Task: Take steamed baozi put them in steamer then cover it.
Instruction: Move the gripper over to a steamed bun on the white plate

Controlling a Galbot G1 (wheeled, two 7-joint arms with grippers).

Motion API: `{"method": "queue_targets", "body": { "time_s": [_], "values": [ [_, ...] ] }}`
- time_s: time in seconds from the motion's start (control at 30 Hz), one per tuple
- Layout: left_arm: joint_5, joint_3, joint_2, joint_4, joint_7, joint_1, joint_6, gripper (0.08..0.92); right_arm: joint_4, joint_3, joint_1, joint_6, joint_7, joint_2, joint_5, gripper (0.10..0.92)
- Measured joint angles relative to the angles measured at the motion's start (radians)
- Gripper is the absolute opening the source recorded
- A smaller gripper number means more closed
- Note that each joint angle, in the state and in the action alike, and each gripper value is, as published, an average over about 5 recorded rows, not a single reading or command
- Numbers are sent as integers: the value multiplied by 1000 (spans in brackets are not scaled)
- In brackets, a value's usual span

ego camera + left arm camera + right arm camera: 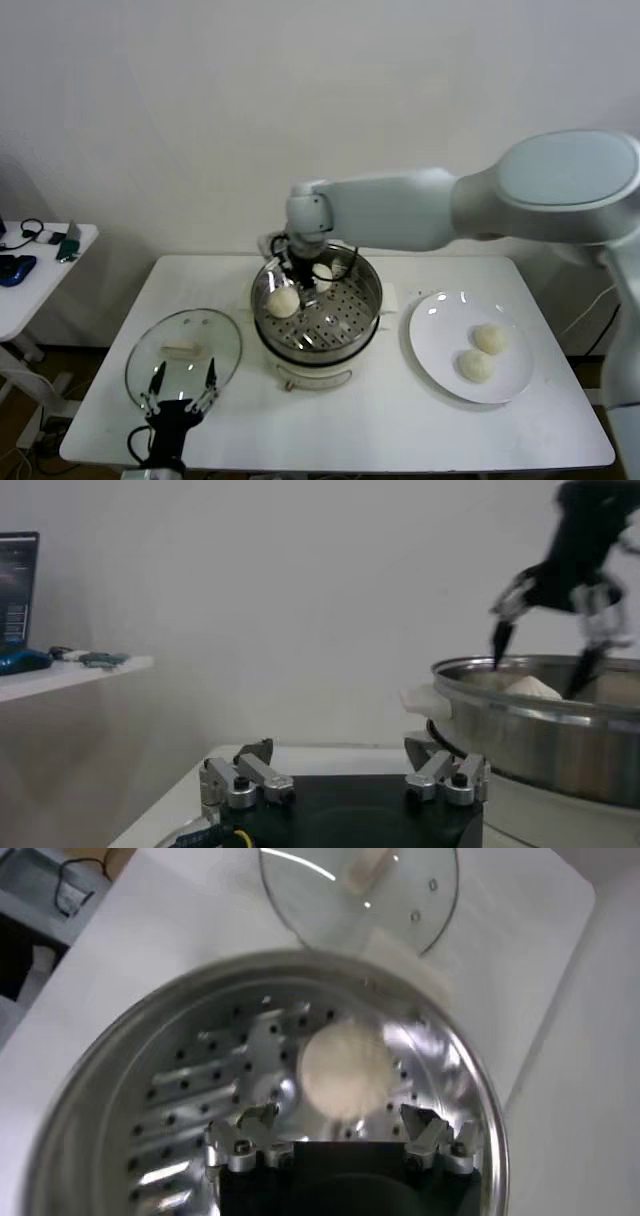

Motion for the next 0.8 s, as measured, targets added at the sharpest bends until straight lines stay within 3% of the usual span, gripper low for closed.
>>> {"method": "queue_targets", "body": {
  "time_s": [0.4,0.8],
  "values": [
    [2,1,-9,5,5,-12,3,823,242,-193,180,46,-57,-456,-81,823],
    [7,-1,-16,-1,3,1,-2,823,276,-160,4,28,-20,-727,-286,823]
  ]
}}
